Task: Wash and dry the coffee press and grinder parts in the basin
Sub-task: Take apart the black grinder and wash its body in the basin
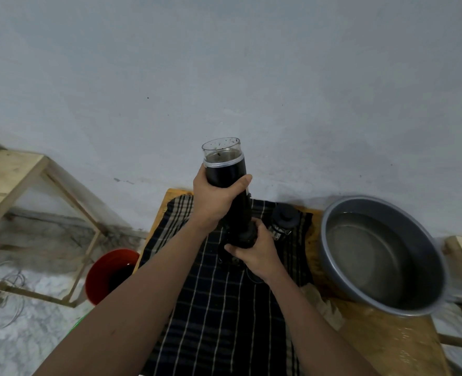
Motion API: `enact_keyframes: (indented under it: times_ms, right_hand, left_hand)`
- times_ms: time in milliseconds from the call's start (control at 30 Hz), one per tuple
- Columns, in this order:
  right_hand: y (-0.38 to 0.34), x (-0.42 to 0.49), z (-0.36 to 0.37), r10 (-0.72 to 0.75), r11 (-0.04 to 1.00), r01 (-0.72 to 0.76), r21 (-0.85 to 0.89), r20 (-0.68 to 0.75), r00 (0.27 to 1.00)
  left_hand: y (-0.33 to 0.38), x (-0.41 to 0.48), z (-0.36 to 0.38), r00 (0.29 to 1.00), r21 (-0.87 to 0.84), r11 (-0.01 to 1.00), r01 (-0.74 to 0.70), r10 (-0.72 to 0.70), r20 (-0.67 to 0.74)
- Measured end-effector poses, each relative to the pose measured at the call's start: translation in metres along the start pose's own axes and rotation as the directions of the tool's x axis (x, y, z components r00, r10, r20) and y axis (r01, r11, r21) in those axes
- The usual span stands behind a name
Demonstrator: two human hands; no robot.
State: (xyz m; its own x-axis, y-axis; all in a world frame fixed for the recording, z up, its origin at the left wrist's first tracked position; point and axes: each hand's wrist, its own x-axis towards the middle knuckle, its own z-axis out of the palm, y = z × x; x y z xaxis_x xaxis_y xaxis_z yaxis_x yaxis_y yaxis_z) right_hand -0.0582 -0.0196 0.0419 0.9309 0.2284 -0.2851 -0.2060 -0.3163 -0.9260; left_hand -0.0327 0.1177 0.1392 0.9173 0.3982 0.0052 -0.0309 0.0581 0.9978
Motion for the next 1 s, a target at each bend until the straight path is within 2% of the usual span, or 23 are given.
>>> enact_keyframes:
  times_ms: [167, 367, 433, 500, 600, 833, 1000]
  right_hand:
    - [0.001, -0.006, 0.008, -0.057, 0.994, 0.062, -0.095, 0.047, 0.997]
    - [-0.001, -0.022, 0.045, 0.001, 0.943, 0.082, -0.322, 0.25, 0.968]
    - [0.0, -0.028, 0.058, -0.009, 0.882, 0.148, -0.447, 0.299, 0.954]
    - [0.004, -0.03, 0.067, -0.037, 0.779, 0.229, -0.584, 0.321, 0.946]
    - [0.011, -0.027, 0.078, -0.006, 0.649, 0.261, -0.714, 0.338, 0.941]
    - [0.02, -0.025, 0.087, 0.018, 0.474, 0.305, -0.826, 0.355, 0.935]
    - [0.025, -0.025, 0.085, 0.076, 0.492, 0.27, -0.828, 0.35, 0.934]
  left_hand:
    - [0.002, 0.002, -0.013, 0.997, -0.067, 0.997, 0.029, -0.034, -0.07]
    - [0.001, 0.004, -0.036, 0.991, -0.064, 0.998, 0.015, -0.024, -0.133]
    - [-0.006, 0.001, -0.046, 0.99, -0.047, 0.999, 0.013, -0.019, -0.141]
    - [-0.017, -0.002, -0.055, 0.989, -0.014, 1.0, -0.001, -0.001, -0.151]
    - [-0.035, -0.007, -0.066, 0.991, 0.051, 0.999, -0.009, 0.016, -0.135]
    - [-0.064, -0.014, -0.08, 0.995, 0.148, 0.988, 0.052, -0.04, -0.087]
    - [-0.082, -0.023, -0.089, 0.997, 0.318, 0.948, -0.01, 0.035, -0.073]
